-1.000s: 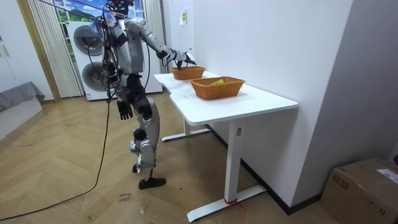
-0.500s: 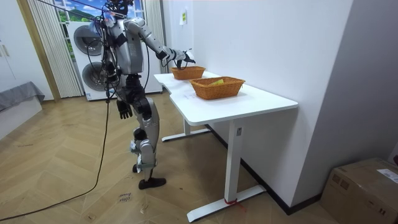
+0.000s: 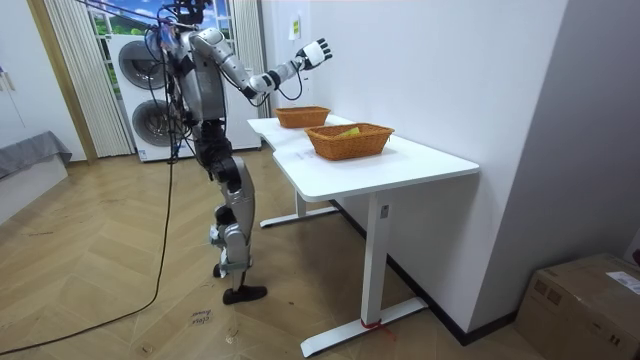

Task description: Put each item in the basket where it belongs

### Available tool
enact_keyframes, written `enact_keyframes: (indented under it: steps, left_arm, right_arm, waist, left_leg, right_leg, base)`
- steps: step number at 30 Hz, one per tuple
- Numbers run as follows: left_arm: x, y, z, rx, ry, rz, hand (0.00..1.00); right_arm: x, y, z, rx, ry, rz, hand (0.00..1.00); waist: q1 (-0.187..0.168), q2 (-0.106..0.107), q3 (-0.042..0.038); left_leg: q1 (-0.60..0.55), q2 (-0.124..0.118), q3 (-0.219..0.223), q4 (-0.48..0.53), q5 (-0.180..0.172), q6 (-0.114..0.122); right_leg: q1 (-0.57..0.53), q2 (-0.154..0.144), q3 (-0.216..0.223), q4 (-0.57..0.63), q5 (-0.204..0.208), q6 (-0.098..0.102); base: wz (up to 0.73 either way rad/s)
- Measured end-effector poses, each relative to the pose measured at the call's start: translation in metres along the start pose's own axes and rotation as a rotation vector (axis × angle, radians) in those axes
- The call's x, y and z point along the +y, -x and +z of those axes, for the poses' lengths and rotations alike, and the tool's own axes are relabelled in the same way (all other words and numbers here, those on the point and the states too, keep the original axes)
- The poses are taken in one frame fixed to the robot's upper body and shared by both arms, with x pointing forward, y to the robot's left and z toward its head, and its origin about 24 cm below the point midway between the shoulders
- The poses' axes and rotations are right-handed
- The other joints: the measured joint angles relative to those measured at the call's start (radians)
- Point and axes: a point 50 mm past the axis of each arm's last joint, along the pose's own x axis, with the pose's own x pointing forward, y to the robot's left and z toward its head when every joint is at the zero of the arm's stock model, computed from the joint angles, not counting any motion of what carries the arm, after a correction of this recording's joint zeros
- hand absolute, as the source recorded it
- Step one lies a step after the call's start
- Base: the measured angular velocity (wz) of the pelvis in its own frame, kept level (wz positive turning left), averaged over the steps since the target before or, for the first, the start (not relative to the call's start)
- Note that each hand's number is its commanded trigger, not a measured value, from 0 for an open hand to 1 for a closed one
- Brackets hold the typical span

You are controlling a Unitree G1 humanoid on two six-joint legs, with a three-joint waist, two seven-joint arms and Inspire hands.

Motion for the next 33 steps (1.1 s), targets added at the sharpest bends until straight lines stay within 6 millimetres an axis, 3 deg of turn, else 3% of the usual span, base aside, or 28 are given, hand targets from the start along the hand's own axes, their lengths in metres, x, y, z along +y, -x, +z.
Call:
enact_keyframes:
  steps: [4, 9, 14, 18, 21, 28, 33]
  left_arm:
    - [0.000, 0.000, 0.004, -0.020, 0.008, 0.000, 0.00]
    - [0.000, -0.001, 0.005, -0.016, 0.028, -0.001, 0.00]
    - [-0.001, 0.000, 0.001, -0.002, 0.026, -0.005, 0.00]
    - [-0.002, 0.000, 0.001, -0.012, 0.031, -0.007, 0.00]
    - [-0.003, 0.000, 0.002, -0.020, 0.034, -0.007, 0.00]
    - [-0.003, 0.000, 0.003, -0.027, 0.063, -0.002, 0.00]
    - [-0.002, 0.002, -0.005, -0.007, 0.082, 0.006, 0.00]
  right_arm:
    - [-0.009, -0.001, 0.006, -0.011, -0.117, -0.052, 0.00]
    - [-0.025, -0.002, 0.007, -0.008, -0.203, -0.151, 0.00]
    - [-0.037, -0.001, 0.020, -0.058, -0.225, -0.237, 0.00]
    - [-0.050, 0.003, 0.028, -0.107, -0.263, -0.302, 0.00]
    - [-0.065, 0.009, 0.030, -0.128, -0.295, -0.374, 0.00]
    - [-0.082, 0.027, 0.017, -0.090, -0.286, -0.460, 0.00]
    - [-0.103, 0.043, 0.013, -0.070, -0.302, -0.548, 0.00]
  waist:
    - [-0.010, 0.003, -0.0070]
    - [-0.036, 0.006, -0.0053]
    - [-0.074, 0.016, 0.0021]
    - [-0.105, 0.018, 0.0022]
    - [-0.115, 0.016, -0.0039]
    - [-0.160, 0.019, -0.0077]
    - [-0.186, 0.029, -0.0146]
  left_leg:
    - [0.017, 0.001, 0.008, -0.009, 0.001, 0.001]
    - [0.036, 0.006, 0.019, -0.014, 0.000, 0.001]
    - [0.038, 0.010, 0.035, -0.015, -0.003, -0.001]
    - [0.032, 0.013, 0.053, -0.021, -0.003, -0.001]
    - [0.032, 0.015, 0.072, -0.031, -0.003, -0.001]
    - [0.047, 0.025, 0.101, -0.048, -0.006, -0.001]
    - [0.053, 0.029, 0.119, -0.054, -0.011, -0.003]
  right_leg:
    - [0.009, 0.002, 0.012, 0.000, 0.000, 0.000]
    - [0.022, 0.007, 0.030, -0.001, 0.000, 0.001]
    - [0.009, 0.013, 0.058, -0.001, -0.001, 0.000]
    - [-0.003, 0.017, 0.080, -0.002, 0.000, 0.000]
    - [-0.015, 0.019, 0.091, -0.002, 0.001, 0.000]
    - [-0.020, 0.028, 0.122, -0.002, 0.001, -0.001]
    - [-0.029, 0.034, 0.140, 0.001, 0.002, -0.002]
  base:
    - [-0.09]
    - [-0.04]
    - [-0.14]
    - [-0.14]
    - [-0.14]
    - [-0.12]
    - [-0.13]
